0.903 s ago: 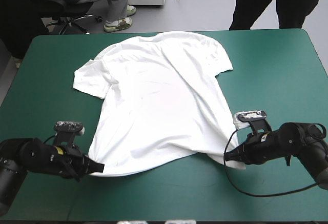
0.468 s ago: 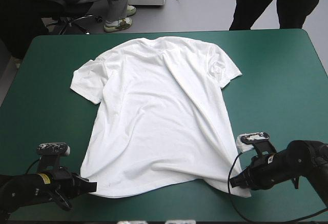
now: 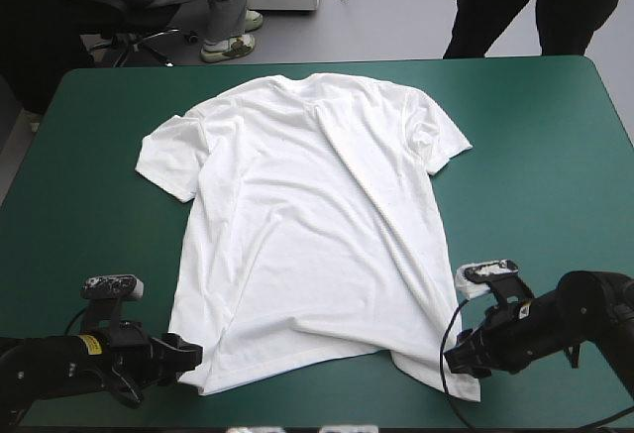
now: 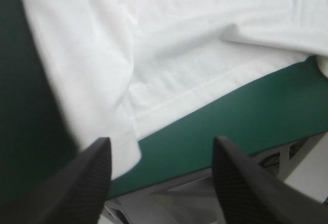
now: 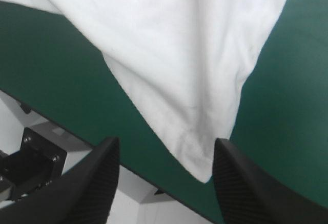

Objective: Fold the cloth

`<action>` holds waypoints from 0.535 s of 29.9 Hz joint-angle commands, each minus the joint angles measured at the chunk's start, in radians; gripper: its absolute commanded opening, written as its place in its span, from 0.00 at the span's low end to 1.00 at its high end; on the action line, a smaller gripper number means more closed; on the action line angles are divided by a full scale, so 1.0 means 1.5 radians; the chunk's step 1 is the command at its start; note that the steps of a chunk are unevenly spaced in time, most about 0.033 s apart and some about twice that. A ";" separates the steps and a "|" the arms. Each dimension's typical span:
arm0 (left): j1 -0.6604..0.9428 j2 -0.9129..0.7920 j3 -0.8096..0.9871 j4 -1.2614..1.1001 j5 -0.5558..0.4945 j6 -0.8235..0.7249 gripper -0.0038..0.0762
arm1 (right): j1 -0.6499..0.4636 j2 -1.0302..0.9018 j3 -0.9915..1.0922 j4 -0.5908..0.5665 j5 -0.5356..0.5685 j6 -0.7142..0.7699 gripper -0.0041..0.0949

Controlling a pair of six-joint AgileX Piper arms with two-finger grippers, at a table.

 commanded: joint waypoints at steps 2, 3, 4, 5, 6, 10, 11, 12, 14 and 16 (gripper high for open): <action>-0.002 0.002 -0.073 0.030 0.011 -0.025 0.68 | -0.005 -0.006 -0.118 -0.030 -0.027 0.030 0.62; -0.002 0.003 -0.090 0.053 0.002 -0.030 0.66 | -0.005 -0.006 -0.148 -0.055 -0.037 0.039 0.61; -0.002 0.011 -0.106 0.081 -0.011 -0.038 0.65 | -0.005 -0.006 -0.171 -0.076 -0.044 0.046 0.61; -0.002 0.022 -0.122 0.107 -0.019 -0.044 0.64 | -0.005 -0.004 -0.200 -0.100 -0.052 0.052 0.61; -0.002 0.039 -0.135 0.123 -0.022 -0.044 0.63 | -0.005 0.002 -0.228 -0.124 -0.054 0.057 0.60; -0.002 0.126 -0.187 0.171 -0.028 -0.039 0.61 | -0.005 0.029 -0.312 -0.163 -0.055 0.076 0.58; -0.002 0.158 -0.204 0.179 -0.040 -0.037 0.61 | -0.005 0.037 -0.330 -0.163 -0.057 0.076 0.57; -0.002 0.179 -0.216 0.179 -0.055 -0.033 0.61 | -0.005 0.046 -0.345 -0.163 -0.059 0.076 0.57; -0.002 0.235 -0.249 0.179 -0.095 -0.032 0.61 | -0.005 0.065 -0.370 -0.163 -0.062 0.076 0.57; -0.002 0.288 -0.282 0.179 -0.108 -0.031 0.61 | -0.005 0.081 -0.385 -0.160 -0.062 0.076 0.57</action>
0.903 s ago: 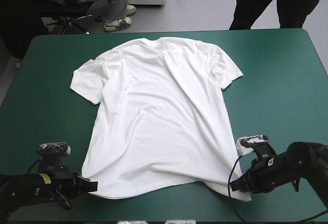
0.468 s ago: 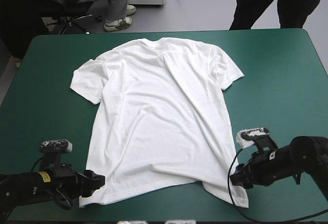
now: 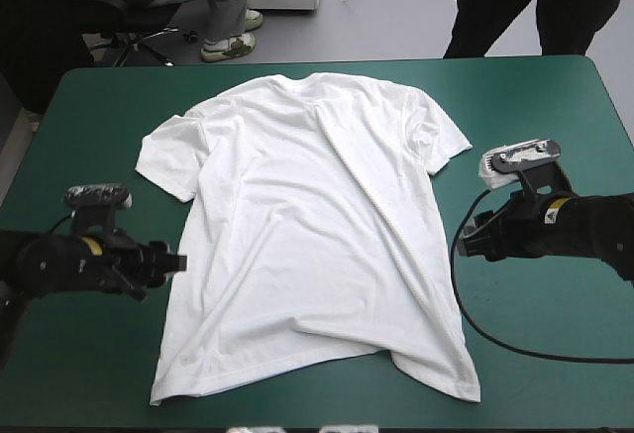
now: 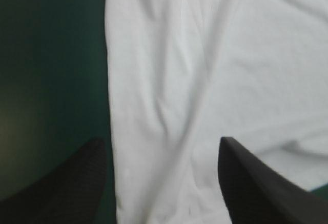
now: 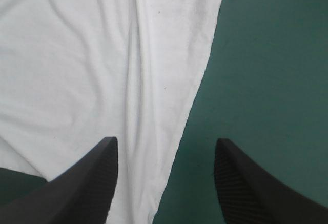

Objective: Fold the cloth

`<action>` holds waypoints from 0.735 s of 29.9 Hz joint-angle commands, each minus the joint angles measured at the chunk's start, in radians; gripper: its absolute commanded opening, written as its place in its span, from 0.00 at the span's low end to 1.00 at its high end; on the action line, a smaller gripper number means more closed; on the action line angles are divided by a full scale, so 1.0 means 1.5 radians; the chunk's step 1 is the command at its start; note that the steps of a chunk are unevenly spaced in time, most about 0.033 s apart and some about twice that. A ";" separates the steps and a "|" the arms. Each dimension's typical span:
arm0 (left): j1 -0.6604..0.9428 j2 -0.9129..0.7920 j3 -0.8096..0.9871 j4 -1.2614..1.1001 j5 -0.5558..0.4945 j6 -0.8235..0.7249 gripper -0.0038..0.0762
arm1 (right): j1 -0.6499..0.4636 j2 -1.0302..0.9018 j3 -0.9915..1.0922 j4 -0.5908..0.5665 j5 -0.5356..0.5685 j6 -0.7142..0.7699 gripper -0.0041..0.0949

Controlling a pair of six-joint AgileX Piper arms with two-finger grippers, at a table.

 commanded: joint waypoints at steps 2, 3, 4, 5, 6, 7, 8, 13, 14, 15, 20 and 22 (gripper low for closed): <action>-0.002 0.113 -0.093 0.003 -0.040 0.009 0.61 | -0.005 0.024 -0.044 0.009 -0.030 0.001 0.57; -0.002 0.145 -0.116 0.011 -0.031 0.012 0.61 | -0.005 0.027 -0.044 0.012 -0.031 0.001 0.57; -0.002 0.169 -0.132 0.020 -0.023 0.012 0.61 | -0.005 0.032 -0.044 0.012 -0.031 0.001 0.57; -0.002 0.199 -0.148 0.036 -0.018 0.012 0.61 | -0.005 0.033 -0.044 0.012 -0.031 0.001 0.57; -0.002 0.230 -0.169 0.054 -0.010 0.012 0.61 | -0.005 0.036 -0.044 0.012 -0.031 0.001 0.57; -0.002 0.243 -0.181 0.072 -0.007 0.012 0.61 | -0.005 0.037 -0.044 0.012 -0.031 0.001 0.56; -0.002 0.262 -0.194 0.091 -0.005 0.012 0.61 | -0.005 0.037 -0.044 0.013 -0.031 0.001 0.56; -0.002 0.334 -0.219 0.123 -0.004 0.015 0.61 | -0.005 0.037 -0.044 0.014 -0.039 0.001 0.55; -0.002 0.343 -0.219 0.115 -0.008 0.022 0.61 | -0.005 0.037 -0.044 0.014 -0.042 0.001 0.54; -0.002 0.355 -0.219 0.109 -0.013 0.027 0.61 | -0.005 0.037 -0.044 0.014 -0.045 0.001 0.54; -0.002 0.408 -0.219 0.108 -0.053 0.030 0.59 | -0.005 0.037 -0.044 0.014 -0.044 0.001 0.53; -0.002 0.429 -0.219 0.108 -0.066 0.030 0.57 | -0.005 0.037 -0.044 0.014 -0.044 0.001 0.53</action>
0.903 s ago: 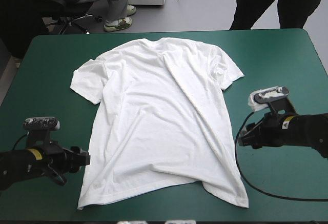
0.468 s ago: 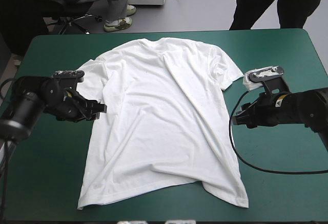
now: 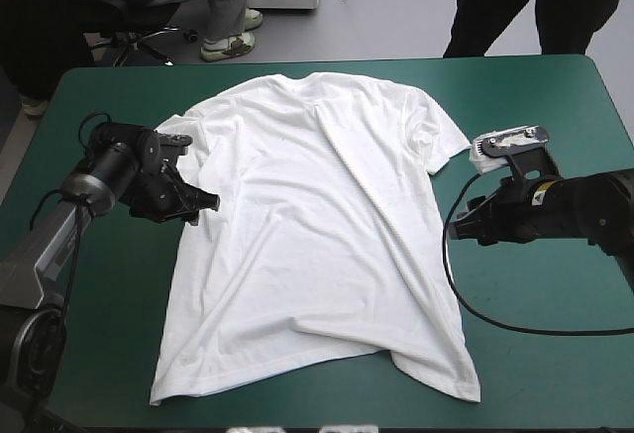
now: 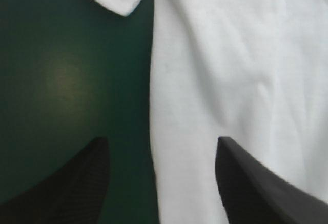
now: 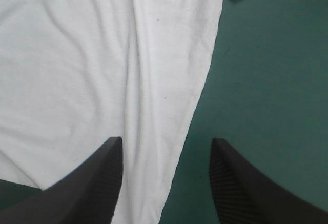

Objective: Fold the cloth

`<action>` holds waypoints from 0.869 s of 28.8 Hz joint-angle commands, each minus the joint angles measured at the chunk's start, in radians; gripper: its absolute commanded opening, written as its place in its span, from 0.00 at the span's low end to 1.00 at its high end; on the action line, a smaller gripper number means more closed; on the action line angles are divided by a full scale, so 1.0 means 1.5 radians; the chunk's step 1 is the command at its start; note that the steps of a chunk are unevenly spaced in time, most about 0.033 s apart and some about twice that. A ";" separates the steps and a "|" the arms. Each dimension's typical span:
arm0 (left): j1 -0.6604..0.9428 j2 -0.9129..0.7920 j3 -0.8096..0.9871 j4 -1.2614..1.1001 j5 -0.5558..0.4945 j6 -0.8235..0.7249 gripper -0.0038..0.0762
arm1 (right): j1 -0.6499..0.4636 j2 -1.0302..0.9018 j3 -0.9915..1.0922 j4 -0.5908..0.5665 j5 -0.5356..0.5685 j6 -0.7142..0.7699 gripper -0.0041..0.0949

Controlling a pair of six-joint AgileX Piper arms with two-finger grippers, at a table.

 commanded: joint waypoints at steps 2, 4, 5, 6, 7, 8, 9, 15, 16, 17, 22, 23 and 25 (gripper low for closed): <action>-0.002 0.017 -0.023 -0.009 -0.032 0.012 0.57 | -0.005 -0.008 -0.022 0.009 -0.030 -0.001 0.53; -0.002 0.036 -0.023 -0.017 -0.037 0.029 0.56 | -0.005 -0.008 -0.022 0.009 -0.030 -0.001 0.53; -0.002 0.046 -0.023 -0.025 -0.040 0.035 0.56 | -0.005 -0.008 -0.022 0.009 -0.030 -0.001 0.53; -0.002 0.056 -0.023 -0.030 -0.043 0.036 0.56 | -0.005 -0.008 -0.022 0.009 -0.030 -0.001 0.53; -0.002 0.064 -0.023 -0.032 -0.047 0.036 0.56 | -0.005 -0.008 -0.022 0.009 -0.030 -0.001 0.53; -0.002 0.072 -0.023 -0.032 -0.052 0.036 0.56 | -0.005 -0.008 -0.022 0.009 -0.030 -0.001 0.53; -0.002 0.079 -0.023 -0.032 -0.055 0.036 0.56 | -0.005 -0.008 -0.022 0.009 -0.030 -0.001 0.53; -0.002 0.105 -0.023 -0.029 -0.064 0.036 0.46 | -0.005 -0.007 -0.022 0.010 -0.031 -0.001 0.53; -0.002 0.106 -0.023 -0.029 -0.064 0.036 0.41 | -0.005 -0.007 -0.022 0.010 -0.034 -0.001 0.53; -0.002 0.111 -0.023 -0.029 -0.066 0.036 0.33 | -0.005 -0.005 -0.022 0.010 -0.036 -0.002 0.53; -0.002 0.113 -0.023 -0.029 -0.059 0.042 0.03 | -0.005 0.042 -0.036 0.023 -0.040 -0.001 0.53; -0.002 0.113 -0.023 -0.029 -0.059 0.042 0.03 | -0.005 0.054 -0.043 0.026 -0.040 -0.002 0.53; -0.002 0.113 -0.023 -0.029 -0.059 0.042 0.03 | -0.005 0.085 -0.071 0.028 -0.041 -0.003 0.53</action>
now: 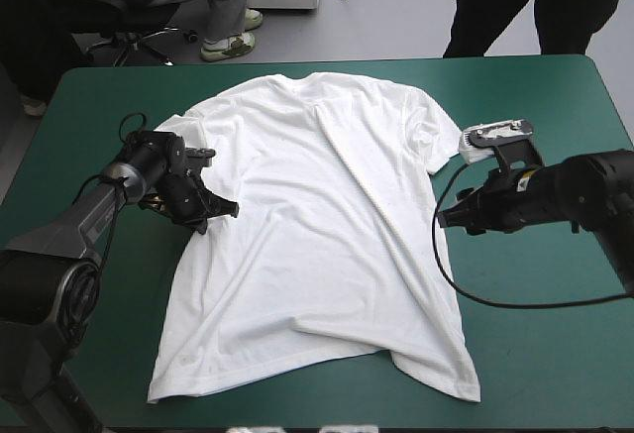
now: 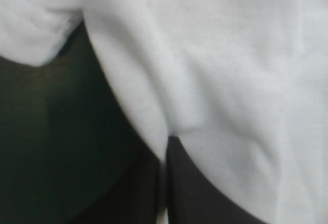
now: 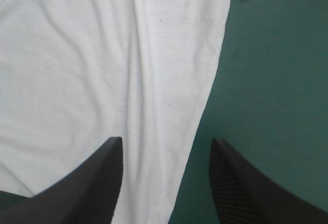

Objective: Fold the cloth

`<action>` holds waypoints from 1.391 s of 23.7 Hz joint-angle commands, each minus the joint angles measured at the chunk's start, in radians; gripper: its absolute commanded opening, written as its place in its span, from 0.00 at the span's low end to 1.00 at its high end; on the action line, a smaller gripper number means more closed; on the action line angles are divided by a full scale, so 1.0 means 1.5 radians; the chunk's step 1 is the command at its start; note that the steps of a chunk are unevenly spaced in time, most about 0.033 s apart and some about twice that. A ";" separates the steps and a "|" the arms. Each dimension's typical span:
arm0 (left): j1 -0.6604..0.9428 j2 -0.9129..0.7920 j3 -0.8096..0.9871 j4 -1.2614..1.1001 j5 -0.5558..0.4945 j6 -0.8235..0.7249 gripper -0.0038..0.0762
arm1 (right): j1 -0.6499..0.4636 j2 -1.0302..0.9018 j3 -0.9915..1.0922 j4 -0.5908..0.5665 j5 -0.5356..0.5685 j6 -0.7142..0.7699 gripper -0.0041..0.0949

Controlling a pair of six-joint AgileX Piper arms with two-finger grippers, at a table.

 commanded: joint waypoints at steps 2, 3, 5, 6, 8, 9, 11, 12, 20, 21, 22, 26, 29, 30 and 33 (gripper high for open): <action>-0.002 -0.016 -0.009 0.023 -0.008 0.001 0.03 | -0.005 0.079 -0.102 0.006 -0.029 -0.003 0.54; -0.002 -0.016 -0.009 0.023 -0.009 0.001 0.03 | -0.005 0.102 -0.117 0.000 -0.024 -0.003 0.54; -0.002 -0.016 -0.009 0.023 -0.009 0.013 0.03 | -0.005 0.185 -0.179 -0.019 -0.010 -0.023 0.55; -0.002 -0.016 -0.009 0.023 -0.009 0.013 0.03 | -0.005 0.204 -0.191 -0.022 -0.009 -0.023 0.55; -0.002 -0.016 -0.009 0.023 -0.010 0.011 0.03 | -0.005 0.253 -0.218 -0.033 -0.011 -0.023 0.55; -0.002 -0.016 -0.009 0.023 -0.010 0.011 0.03 | -0.005 0.285 -0.224 -0.034 -0.014 -0.037 0.56; -0.002 -0.016 -0.009 0.023 -0.010 0.013 0.03 | -0.005 0.319 -0.230 -0.034 -0.016 -0.028 0.58; -0.002 -0.016 -0.009 0.023 -0.010 0.015 0.03 | -0.005 0.331 -0.230 -0.034 -0.015 -0.022 0.58; -0.002 -0.016 -0.009 0.023 -0.016 0.015 0.03 | -0.005 0.424 -0.230 -0.033 -0.050 -0.020 0.57; -0.002 -0.016 -0.009 0.023 -0.016 0.015 0.03 | -0.005 0.436 -0.230 -0.033 -0.046 -0.020 0.57; -0.002 -0.016 -0.009 0.023 -0.016 0.015 0.03 | -0.005 0.452 -0.230 -0.033 -0.046 -0.017 0.57; -0.002 -0.016 -0.009 0.023 -0.016 0.015 0.03 | -0.005 0.482 -0.230 -0.015 -0.048 -0.017 0.57; -0.002 -0.016 -0.009 0.021 -0.016 0.015 0.03 | -0.005 0.497 -0.230 0.005 -0.043 -0.018 0.57; -0.002 -0.016 -0.009 0.020 -0.016 0.015 0.03 | -0.005 0.499 -0.230 0.013 -0.040 -0.024 0.55; -0.002 -0.016 -0.009 0.017 -0.013 0.014 0.03 | -0.005 0.504 -0.230 0.020 -0.029 -0.027 0.39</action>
